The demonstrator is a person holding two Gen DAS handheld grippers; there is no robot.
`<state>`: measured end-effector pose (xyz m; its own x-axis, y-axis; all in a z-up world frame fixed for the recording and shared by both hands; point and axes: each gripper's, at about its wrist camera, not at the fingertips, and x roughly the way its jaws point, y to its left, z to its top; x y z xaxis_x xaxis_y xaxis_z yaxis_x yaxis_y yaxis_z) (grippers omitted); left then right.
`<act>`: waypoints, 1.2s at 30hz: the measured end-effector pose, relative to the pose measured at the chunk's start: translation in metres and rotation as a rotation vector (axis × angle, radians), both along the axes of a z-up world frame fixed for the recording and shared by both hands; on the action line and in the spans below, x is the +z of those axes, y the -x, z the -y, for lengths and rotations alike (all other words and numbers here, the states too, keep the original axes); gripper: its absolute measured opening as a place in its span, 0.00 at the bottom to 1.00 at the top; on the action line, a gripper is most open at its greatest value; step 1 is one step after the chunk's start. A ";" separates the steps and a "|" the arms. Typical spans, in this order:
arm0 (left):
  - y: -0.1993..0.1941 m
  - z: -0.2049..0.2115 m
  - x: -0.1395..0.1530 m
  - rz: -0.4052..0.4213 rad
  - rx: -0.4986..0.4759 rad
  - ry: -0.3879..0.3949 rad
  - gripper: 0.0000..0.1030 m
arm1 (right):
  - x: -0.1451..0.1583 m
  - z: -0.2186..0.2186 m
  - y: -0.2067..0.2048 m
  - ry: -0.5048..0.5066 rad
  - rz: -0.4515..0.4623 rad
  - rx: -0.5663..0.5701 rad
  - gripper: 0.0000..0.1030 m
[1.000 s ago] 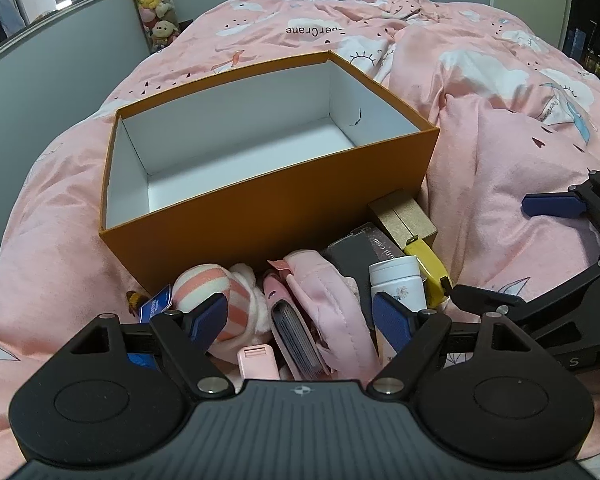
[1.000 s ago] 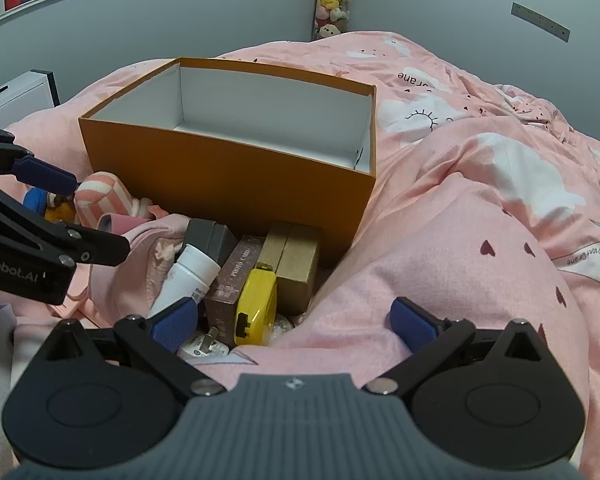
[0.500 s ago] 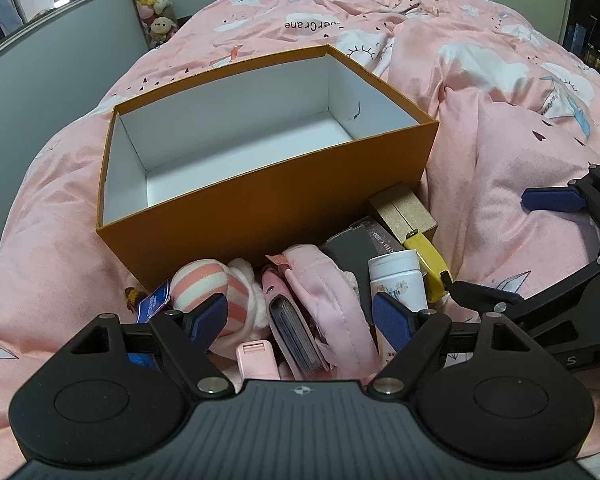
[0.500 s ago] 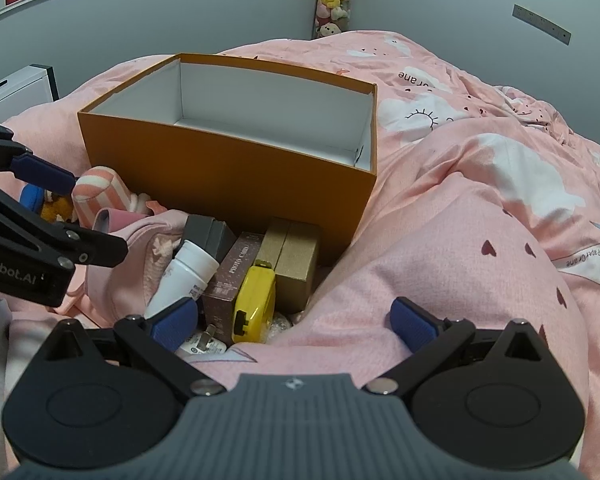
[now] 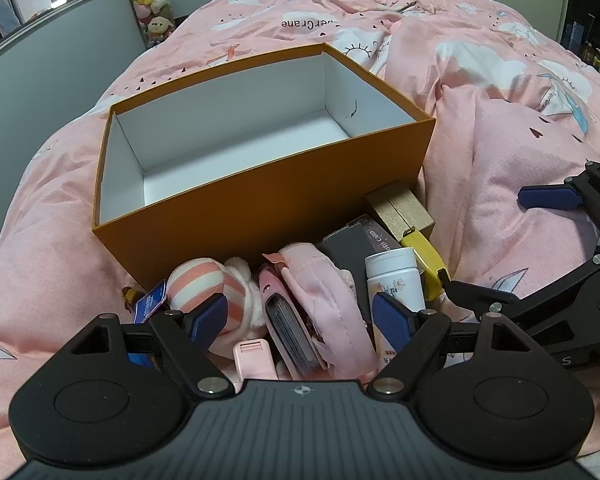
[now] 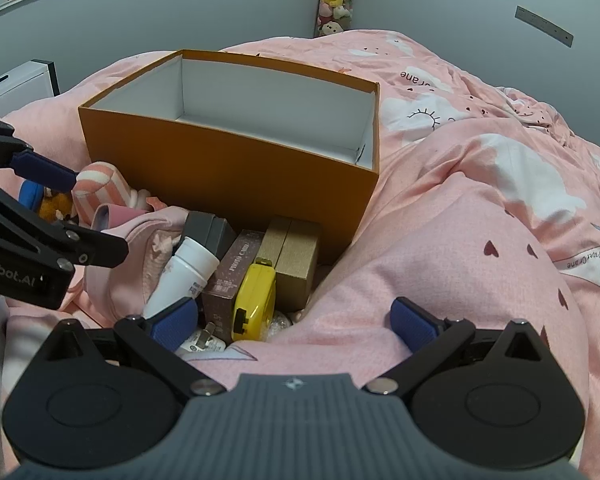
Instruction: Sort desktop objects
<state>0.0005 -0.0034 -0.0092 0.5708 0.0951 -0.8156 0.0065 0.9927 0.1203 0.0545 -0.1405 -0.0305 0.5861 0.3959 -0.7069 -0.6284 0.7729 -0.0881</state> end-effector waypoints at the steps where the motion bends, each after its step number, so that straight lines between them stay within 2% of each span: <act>1: 0.000 0.000 0.000 0.000 0.000 0.000 0.91 | 0.000 0.000 0.000 0.000 0.000 0.000 0.99; 14: 0.001 0.004 0.001 0.005 -0.010 -0.001 0.91 | 0.000 0.000 0.000 0.004 0.001 0.002 0.99; 20: 0.000 0.001 0.004 0.006 -0.023 0.025 0.84 | 0.003 0.003 -0.002 -0.030 -0.014 0.002 0.98; 23: 0.000 -0.001 0.005 0.006 -0.026 0.036 0.75 | 0.007 0.004 -0.003 -0.040 -0.022 0.001 0.86; 26: 0.000 -0.004 0.007 0.005 -0.027 0.064 0.61 | 0.011 0.006 -0.006 -0.054 -0.037 -0.005 0.72; 28: 0.000 -0.006 0.008 0.003 -0.028 0.089 0.48 | 0.014 0.007 -0.009 -0.073 -0.057 -0.004 0.55; 30: -0.001 -0.009 0.009 -0.003 -0.029 0.114 0.37 | 0.017 0.007 -0.014 -0.108 -0.104 0.013 0.43; 33: -0.002 -0.013 0.010 -0.010 -0.032 0.156 0.30 | 0.017 0.005 -0.021 -0.184 -0.210 0.049 0.32; 35: -0.003 -0.017 0.012 -0.011 -0.021 0.180 0.27 | 0.017 0.000 -0.022 -0.187 -0.231 0.071 0.29; 36: -0.003 -0.021 0.012 -0.011 -0.013 0.194 0.26 | 0.017 -0.004 -0.022 -0.178 -0.227 0.078 0.24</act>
